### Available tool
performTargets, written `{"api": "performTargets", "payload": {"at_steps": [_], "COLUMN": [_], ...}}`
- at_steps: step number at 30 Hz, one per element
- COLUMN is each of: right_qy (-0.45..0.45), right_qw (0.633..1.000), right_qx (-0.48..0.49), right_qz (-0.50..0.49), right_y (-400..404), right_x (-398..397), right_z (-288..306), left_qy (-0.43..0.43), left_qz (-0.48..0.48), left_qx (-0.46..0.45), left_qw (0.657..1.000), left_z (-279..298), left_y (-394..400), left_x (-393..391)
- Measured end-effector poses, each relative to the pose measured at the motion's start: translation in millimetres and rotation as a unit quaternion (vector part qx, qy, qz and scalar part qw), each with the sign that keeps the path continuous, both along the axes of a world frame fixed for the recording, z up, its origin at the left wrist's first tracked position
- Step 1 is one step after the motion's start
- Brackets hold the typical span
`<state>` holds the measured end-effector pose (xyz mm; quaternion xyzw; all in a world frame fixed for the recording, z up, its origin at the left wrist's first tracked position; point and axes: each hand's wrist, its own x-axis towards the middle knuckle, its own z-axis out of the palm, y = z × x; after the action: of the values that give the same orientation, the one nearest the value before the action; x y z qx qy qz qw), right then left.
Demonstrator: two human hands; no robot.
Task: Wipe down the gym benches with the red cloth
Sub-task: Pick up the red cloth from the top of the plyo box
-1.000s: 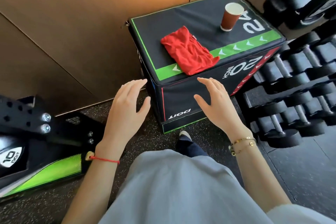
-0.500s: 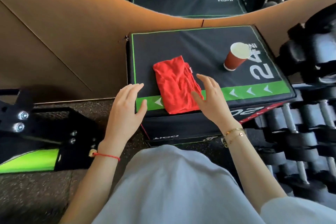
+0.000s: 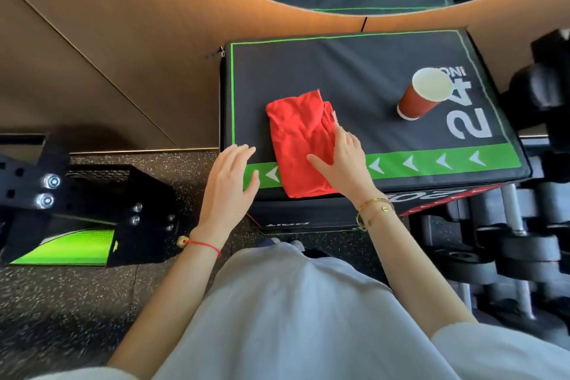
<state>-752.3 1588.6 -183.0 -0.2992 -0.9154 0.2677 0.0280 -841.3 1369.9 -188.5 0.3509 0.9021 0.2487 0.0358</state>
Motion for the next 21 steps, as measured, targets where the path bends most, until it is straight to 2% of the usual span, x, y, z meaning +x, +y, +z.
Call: {"api": "performTargets", "payload": {"at_steps": [6,12,18,21], "right_qy": [0.004,0.015,0.035,0.015], "right_qw": [0.999,0.999,0.997,0.998], "right_qx": [0.026,0.031,-0.059,-0.059], "right_qz": [-0.026,-0.03,-0.035,-0.034], "right_y": [-8,-16,-20,-19], "right_x": [-7,-14,-18,-22], "right_z": [-7,-7,-7,-6], "left_qy": [-0.006,0.007,0.014,0.015], "left_qz": [-0.007,-0.011,-0.019,-0.022], "left_qx": [-0.026,0.002,0.008,0.008], "left_qw": [1.0,1.0,1.0,1.0], "left_z": [-20,-27,-31,-31], "left_y": [3,2,0,-1], "left_x": [-9,-13,-15,-14]}}
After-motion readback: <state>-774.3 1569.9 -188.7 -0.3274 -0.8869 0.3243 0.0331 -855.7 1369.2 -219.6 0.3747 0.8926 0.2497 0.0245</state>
